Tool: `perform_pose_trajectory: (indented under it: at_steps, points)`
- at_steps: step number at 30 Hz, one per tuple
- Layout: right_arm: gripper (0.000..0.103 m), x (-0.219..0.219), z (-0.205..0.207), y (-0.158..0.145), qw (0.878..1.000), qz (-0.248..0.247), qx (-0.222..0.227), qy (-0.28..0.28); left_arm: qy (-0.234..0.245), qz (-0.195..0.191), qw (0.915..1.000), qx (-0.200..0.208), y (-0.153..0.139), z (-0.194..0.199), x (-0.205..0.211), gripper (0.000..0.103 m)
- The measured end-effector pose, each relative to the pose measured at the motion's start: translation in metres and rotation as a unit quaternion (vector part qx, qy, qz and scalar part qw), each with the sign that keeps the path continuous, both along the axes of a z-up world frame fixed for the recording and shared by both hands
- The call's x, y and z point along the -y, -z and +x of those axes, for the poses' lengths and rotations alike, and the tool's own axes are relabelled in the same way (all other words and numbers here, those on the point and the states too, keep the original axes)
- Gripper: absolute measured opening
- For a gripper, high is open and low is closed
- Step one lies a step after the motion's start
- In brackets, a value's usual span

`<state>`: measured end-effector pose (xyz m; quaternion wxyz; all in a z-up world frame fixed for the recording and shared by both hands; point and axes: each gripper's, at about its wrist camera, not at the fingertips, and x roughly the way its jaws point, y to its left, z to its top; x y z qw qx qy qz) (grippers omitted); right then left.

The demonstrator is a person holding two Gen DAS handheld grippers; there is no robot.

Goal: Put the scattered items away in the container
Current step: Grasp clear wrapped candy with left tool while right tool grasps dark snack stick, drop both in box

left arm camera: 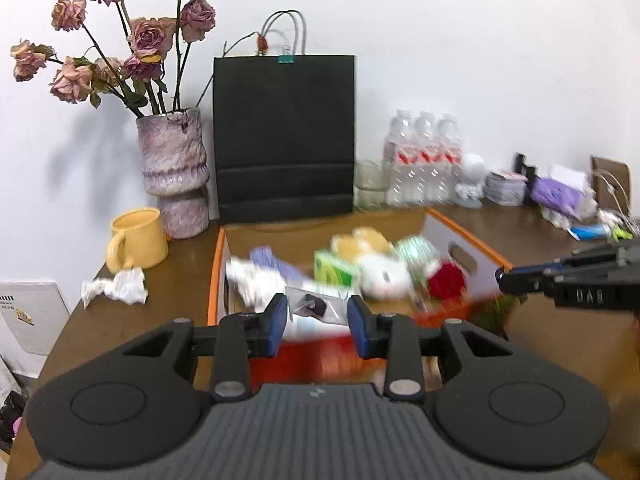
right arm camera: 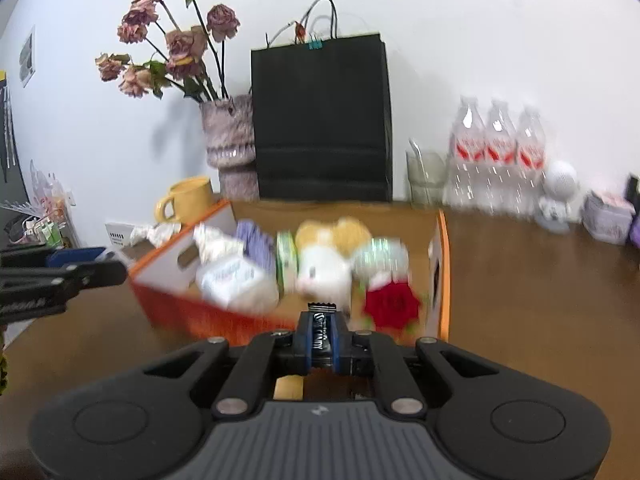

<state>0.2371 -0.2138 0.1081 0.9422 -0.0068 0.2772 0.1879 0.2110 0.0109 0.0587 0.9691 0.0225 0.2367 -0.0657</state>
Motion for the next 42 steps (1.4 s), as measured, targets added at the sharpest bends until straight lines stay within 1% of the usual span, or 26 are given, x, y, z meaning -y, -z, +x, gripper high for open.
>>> perform_pose_trajectory:
  at_steps: [3, 5, 7, 9, 12, 16, 20, 21, 22, 23, 24, 25, 26, 27, 28, 30, 31, 33, 36, 40, 42]
  points:
    - [0.008, -0.011, 0.036, -0.011, 1.0, -0.009, -0.023, -0.007, -0.025, -0.01, 0.9986, -0.046, -0.006, 0.048, 0.007, 0.034]
    - [0.008, -0.023, 0.063, -0.012, 0.999, -0.028, -0.045, -0.009, -0.046, 0.002, 0.9955, -0.083, 0.0, 0.08, 0.017, 0.034]
    - [0.008, -0.035, 0.089, -0.007, 0.996, -0.049, -0.075, -0.007, -0.065, 0.012, 0.9912, -0.115, 0.009, 0.105, 0.024, 0.034]
    - [0.008, -0.044, 0.106, 0.003, 0.993, -0.064, -0.1, -0.002, -0.083, 0.01, 0.9863, -0.142, 0.018, 0.124, 0.026, 0.034]
    - [0.008, -0.054, 0.126, 0.018, 0.987, -0.083, -0.136, 0.006, -0.106, 0.006, 0.9815, -0.16, 0.027, 0.143, 0.025, 0.034]
    - [0.01, -0.058, 0.136, 0.031, 0.983, -0.093, -0.159, 0.019, -0.128, 0.006, 0.9768, -0.172, 0.03, 0.158, 0.023, 0.034]
    - [0.019, -0.059, 0.14, 0.033, 0.981, -0.091, -0.169, 0.025, -0.138, 0.01, 0.9742, -0.178, 0.031, 0.168, 0.022, 0.036]
    - [0.028, -0.06, 0.14, 0.033, 0.981, -0.092, -0.17, 0.024, -0.14, 0.01, 0.9738, -0.179, 0.031, 0.169, 0.021, 0.037]
    - [0.041, -0.06, 0.139, 0.033, 0.981, -0.094, -0.17, 0.024, -0.139, 0.009, 0.9738, -0.18, 0.031, 0.169, 0.021, 0.037]
    - [0.047, -0.061, 0.138, 0.033, 0.981, -0.096, -0.169, 0.022, -0.139, 0.008, 0.9736, -0.181, 0.031, 0.169, 0.021, 0.041]
    - [0.057, -0.062, 0.136, 0.032, 0.981, -0.097, -0.165, 0.019, -0.138, 0.005, 0.9738, -0.181, 0.031, 0.168, 0.02, 0.048]
    - [0.063, -0.061, 0.134, 0.03, 0.982, -0.098, -0.161, 0.018, -0.135, 0.002, 0.9743, -0.18, 0.031, 0.167, 0.02, 0.05]
    - [0.066, -0.061, 0.132, 0.029, 0.982, -0.098, -0.158, 0.019, -0.134, 0.001, 0.9748, -0.178, 0.03, 0.166, 0.02, 0.055]
    - [0.071, -0.06, 0.131, 0.026, 0.983, -0.096, -0.155, 0.018, -0.133, 0.001, 0.9754, -0.176, 0.03, 0.164, 0.02, 0.06]
    - [0.077, -0.059, 0.129, 0.024, 0.984, -0.095, -0.153, 0.017, -0.132, 0.003, 0.9758, -0.174, 0.029, 0.162, 0.02, 0.063]
    - [0.086, -0.057, 0.124, 0.02, 0.984, -0.093, -0.148, 0.017, -0.13, 0.004, 0.9763, -0.173, 0.027, 0.159, 0.02, 0.075]
    - [0.086, -0.057, 0.122, 0.018, 0.985, -0.092, -0.146, 0.016, -0.13, 0.003, 0.9767, -0.171, 0.026, 0.157, 0.02, 0.078]
    - [0.087, -0.054, 0.116, 0.012, 0.986, -0.089, -0.14, 0.015, -0.13, 0.0, 0.9781, -0.163, 0.022, 0.151, 0.019, 0.087]
    - [0.092, -0.048, 0.101, 0.001, 0.989, -0.078, -0.124, 0.012, -0.125, -0.002, 0.9817, -0.144, 0.013, 0.134, 0.019, 0.098]
    - [0.095, -0.037, 0.068, -0.013, 0.994, -0.059, -0.086, 0.003, -0.105, -0.008, 0.9892, -0.102, 0.002, 0.093, 0.019, 0.103]
    - [0.097, -0.03, 0.048, -0.018, 0.997, -0.051, -0.066, -0.002, -0.093, -0.011, 0.9922, -0.082, -0.001, 0.067, 0.018, 0.103]
